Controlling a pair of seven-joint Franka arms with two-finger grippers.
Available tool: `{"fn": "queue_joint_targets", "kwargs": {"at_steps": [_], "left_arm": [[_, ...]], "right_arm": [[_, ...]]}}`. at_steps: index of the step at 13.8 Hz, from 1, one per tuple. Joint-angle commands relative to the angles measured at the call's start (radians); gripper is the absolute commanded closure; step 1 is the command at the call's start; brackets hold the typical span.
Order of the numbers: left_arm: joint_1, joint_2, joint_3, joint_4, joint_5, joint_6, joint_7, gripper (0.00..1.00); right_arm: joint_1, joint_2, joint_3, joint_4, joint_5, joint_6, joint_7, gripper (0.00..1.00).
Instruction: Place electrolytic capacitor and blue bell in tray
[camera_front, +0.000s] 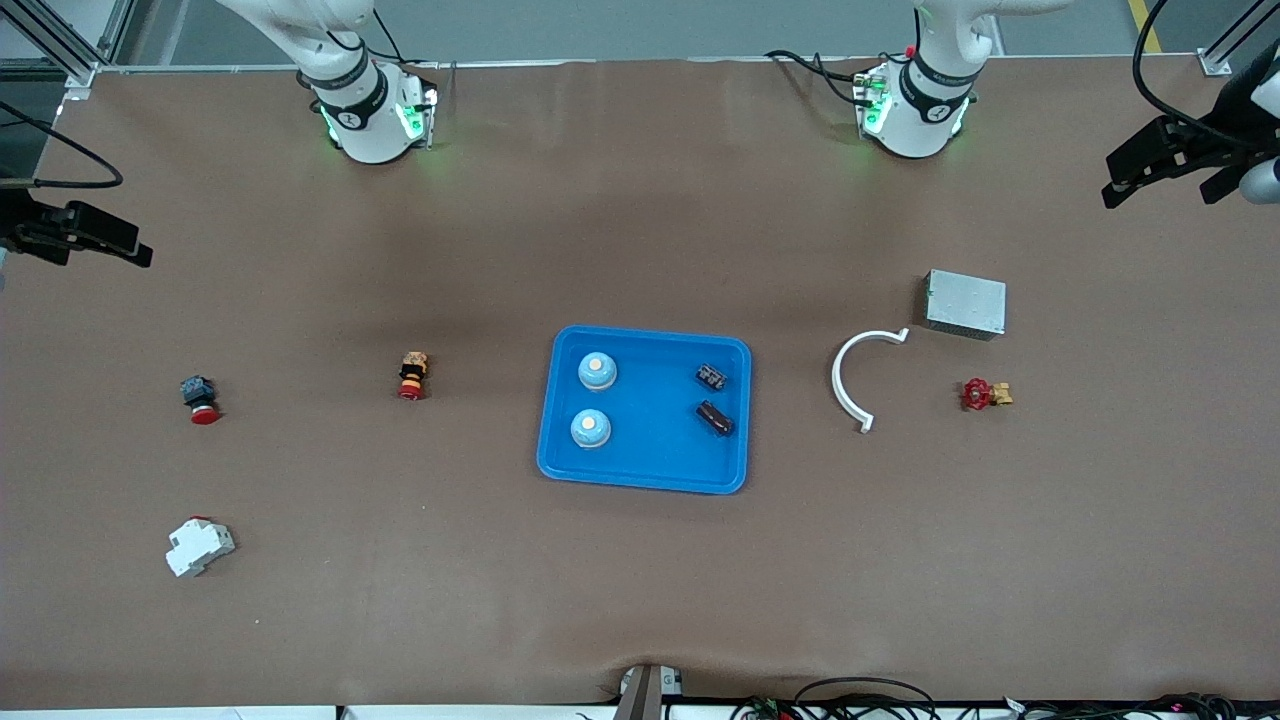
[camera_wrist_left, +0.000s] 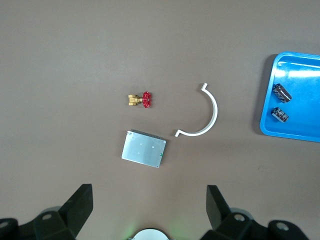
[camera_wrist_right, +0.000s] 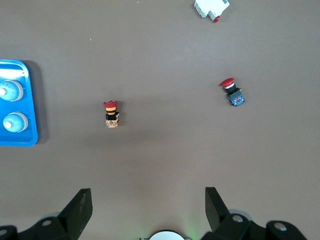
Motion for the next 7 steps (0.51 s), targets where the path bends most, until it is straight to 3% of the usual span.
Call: {"fn": "queue_joint_targets", "kwargs": {"at_steps": [1, 7], "left_arm": [[0.012, -0.003, -0.002, 0.007, -0.026, 0.003, 0.013, 0.00], [0.012, -0.003, -0.001, 0.010, -0.028, 0.006, 0.013, 0.00]], "right_arm": [[-0.018, 0.013, 0.009, 0.016, 0.007, 0.017, -0.006, 0.00], [-0.011, 0.019, 0.009, 0.022, 0.010, 0.035, -0.003, 0.00]]}}
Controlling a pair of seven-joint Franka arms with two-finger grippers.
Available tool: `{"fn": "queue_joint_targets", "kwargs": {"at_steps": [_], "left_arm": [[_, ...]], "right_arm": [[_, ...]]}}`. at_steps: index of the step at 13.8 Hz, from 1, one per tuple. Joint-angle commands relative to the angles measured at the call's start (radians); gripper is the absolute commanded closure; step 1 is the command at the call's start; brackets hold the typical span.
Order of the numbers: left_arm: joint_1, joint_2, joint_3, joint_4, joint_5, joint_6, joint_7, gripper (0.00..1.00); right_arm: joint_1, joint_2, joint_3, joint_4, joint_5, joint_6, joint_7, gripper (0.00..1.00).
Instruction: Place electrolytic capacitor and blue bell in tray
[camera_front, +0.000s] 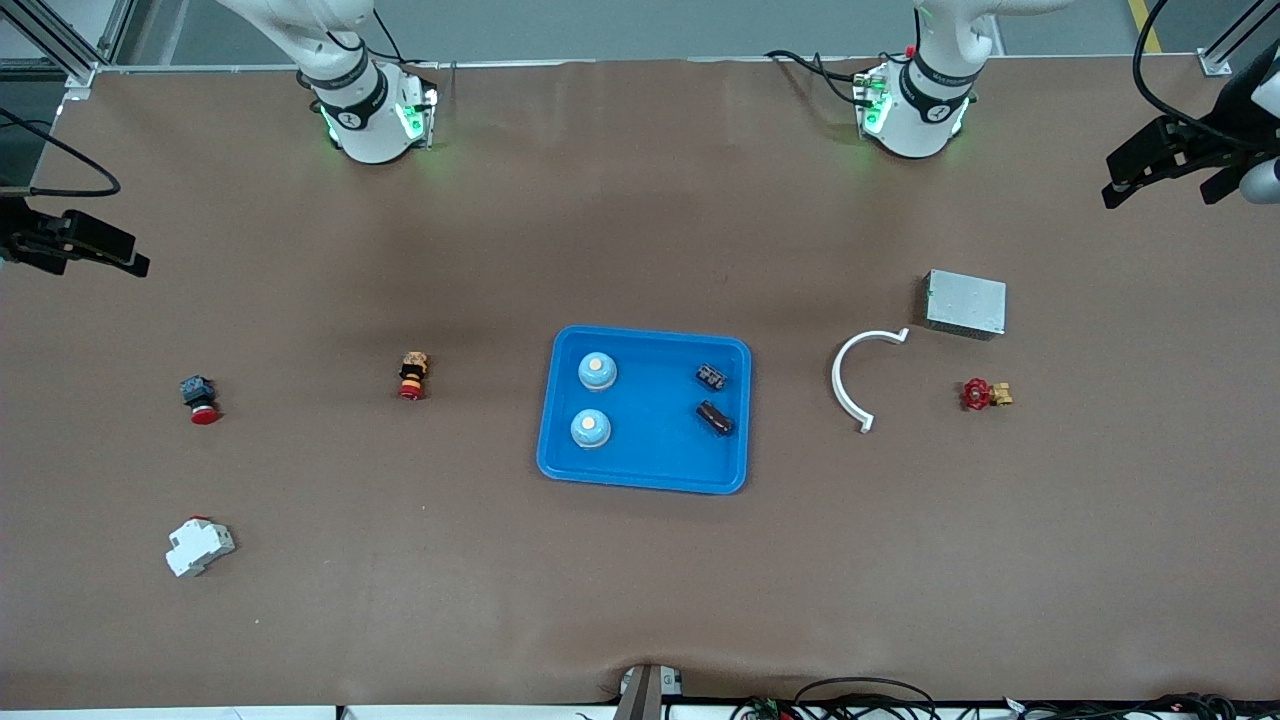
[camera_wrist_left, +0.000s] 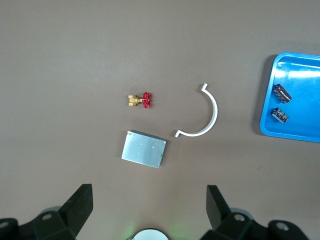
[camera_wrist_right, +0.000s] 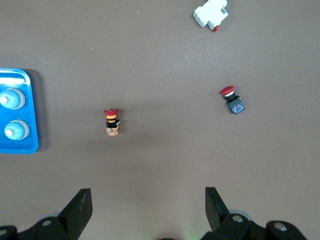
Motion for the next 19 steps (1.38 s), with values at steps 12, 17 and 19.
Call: {"fn": "queue_joint_targets", "kwargs": {"at_steps": [12, 17, 19], "left_arm": [[0.012, -0.004, 0.004, 0.010, -0.028, 0.004, 0.013, 0.00], [0.012, -0.004, 0.005, 0.008, -0.028, 0.004, 0.013, 0.00], [0.013, -0.004, 0.005, 0.010, -0.028, 0.004, 0.013, 0.00]], "right_arm": [[0.001, 0.023, 0.012, 0.021, 0.017, 0.000, 0.002, 0.00], [0.009, 0.035, 0.017, 0.029, 0.017, 0.021, 0.003, 0.00], [0.032, 0.038, 0.018, 0.029, 0.017, 0.030, 0.006, 0.00]]}}
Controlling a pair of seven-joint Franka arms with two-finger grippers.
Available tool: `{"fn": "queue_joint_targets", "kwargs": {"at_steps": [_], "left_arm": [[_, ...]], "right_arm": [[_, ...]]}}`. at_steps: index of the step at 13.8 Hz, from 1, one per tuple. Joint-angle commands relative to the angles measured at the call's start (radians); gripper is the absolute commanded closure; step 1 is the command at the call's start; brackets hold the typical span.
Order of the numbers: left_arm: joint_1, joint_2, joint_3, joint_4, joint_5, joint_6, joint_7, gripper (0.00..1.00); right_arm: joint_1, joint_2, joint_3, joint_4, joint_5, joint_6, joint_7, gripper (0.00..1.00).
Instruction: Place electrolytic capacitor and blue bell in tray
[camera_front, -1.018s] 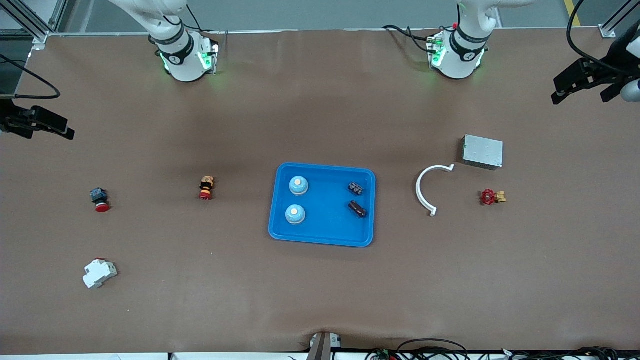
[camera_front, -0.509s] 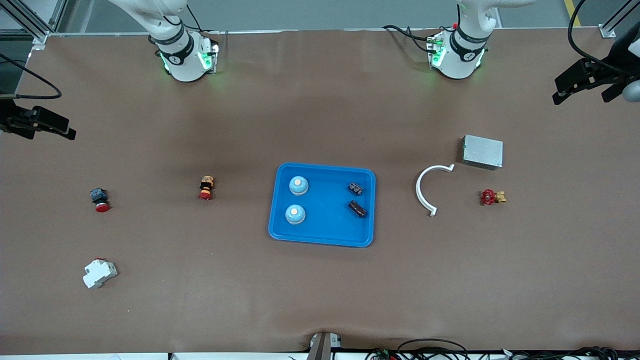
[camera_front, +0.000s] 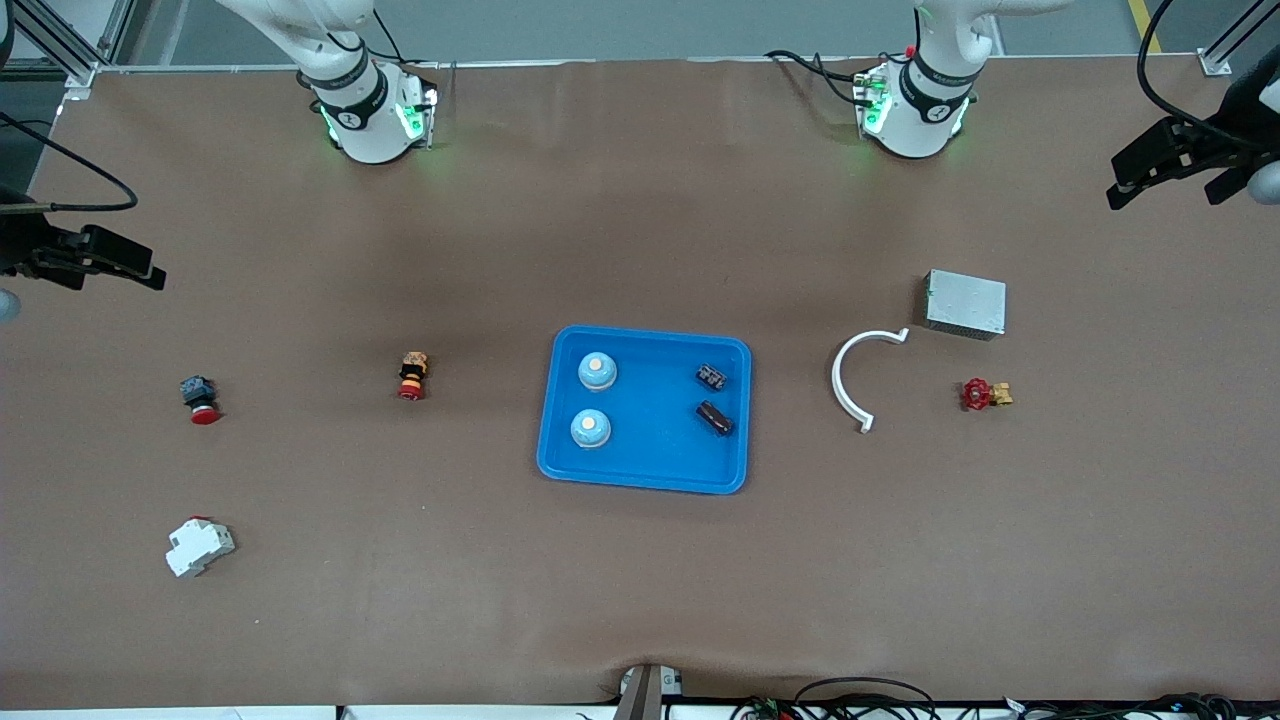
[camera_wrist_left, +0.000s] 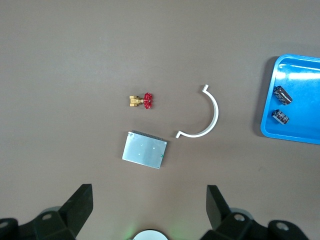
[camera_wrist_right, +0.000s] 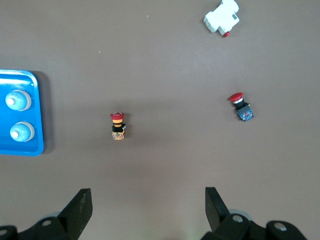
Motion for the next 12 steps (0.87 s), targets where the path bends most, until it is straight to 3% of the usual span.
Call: {"fn": "queue_joint_targets", "kwargs": {"at_steps": [1, 12], "left_arm": [[0.011, -0.004, 0.000, 0.010, -0.027, 0.002, 0.013, 0.00], [0.009, -0.004, 0.001, 0.010, -0.032, 0.000, 0.010, 0.00]], "right_arm": [[0.025, 0.014, 0.003, 0.025, 0.006, -0.001, 0.008, 0.00], [0.076, 0.035, 0.001, 0.022, 0.034, 0.059, 0.008, 0.00]]}}
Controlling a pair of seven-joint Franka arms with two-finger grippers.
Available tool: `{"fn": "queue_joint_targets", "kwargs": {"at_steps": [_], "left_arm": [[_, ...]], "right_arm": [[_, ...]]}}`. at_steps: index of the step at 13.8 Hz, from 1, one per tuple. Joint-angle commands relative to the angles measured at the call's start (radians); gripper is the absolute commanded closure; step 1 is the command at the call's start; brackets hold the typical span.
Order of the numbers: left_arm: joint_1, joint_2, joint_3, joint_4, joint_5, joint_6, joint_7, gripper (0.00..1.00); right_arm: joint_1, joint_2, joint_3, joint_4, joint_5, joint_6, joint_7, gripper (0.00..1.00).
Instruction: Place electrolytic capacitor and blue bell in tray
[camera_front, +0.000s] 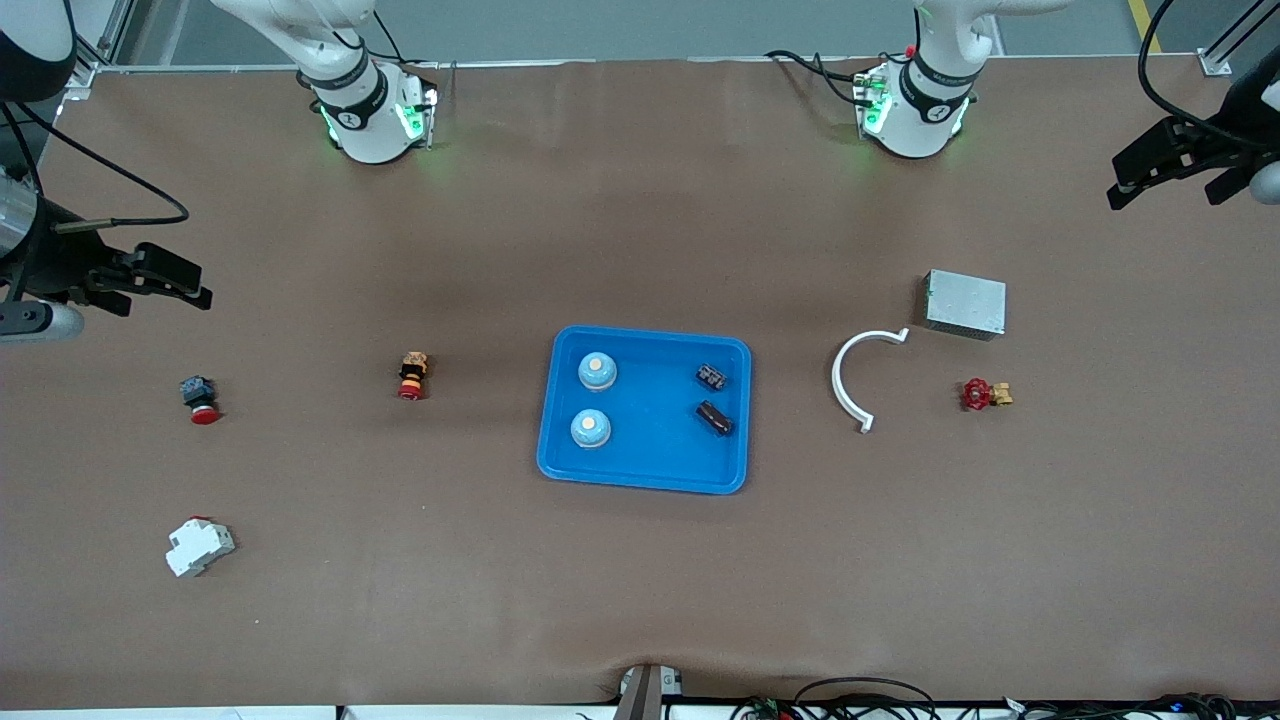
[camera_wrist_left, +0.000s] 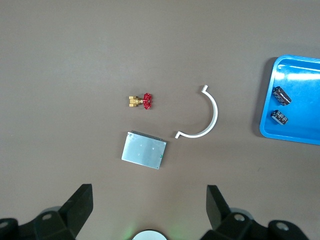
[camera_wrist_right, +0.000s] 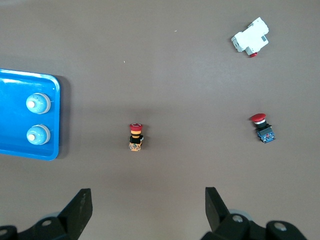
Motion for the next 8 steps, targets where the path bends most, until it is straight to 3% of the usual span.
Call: {"fn": "queue_joint_targets", "kwargs": {"at_steps": [1, 8], "left_arm": [[0.008, -0.004, 0.001, 0.009, -0.027, -0.001, 0.010, 0.00], [0.008, 0.000, 0.001, 0.038, -0.016, -0.009, -0.001, 0.00]], "right_arm": [[0.001, 0.010, 0.001, 0.020, 0.015, -0.002, 0.006, 0.00], [0.007, 0.025, 0.001, 0.018, 0.015, 0.018, 0.006, 0.00]]}}
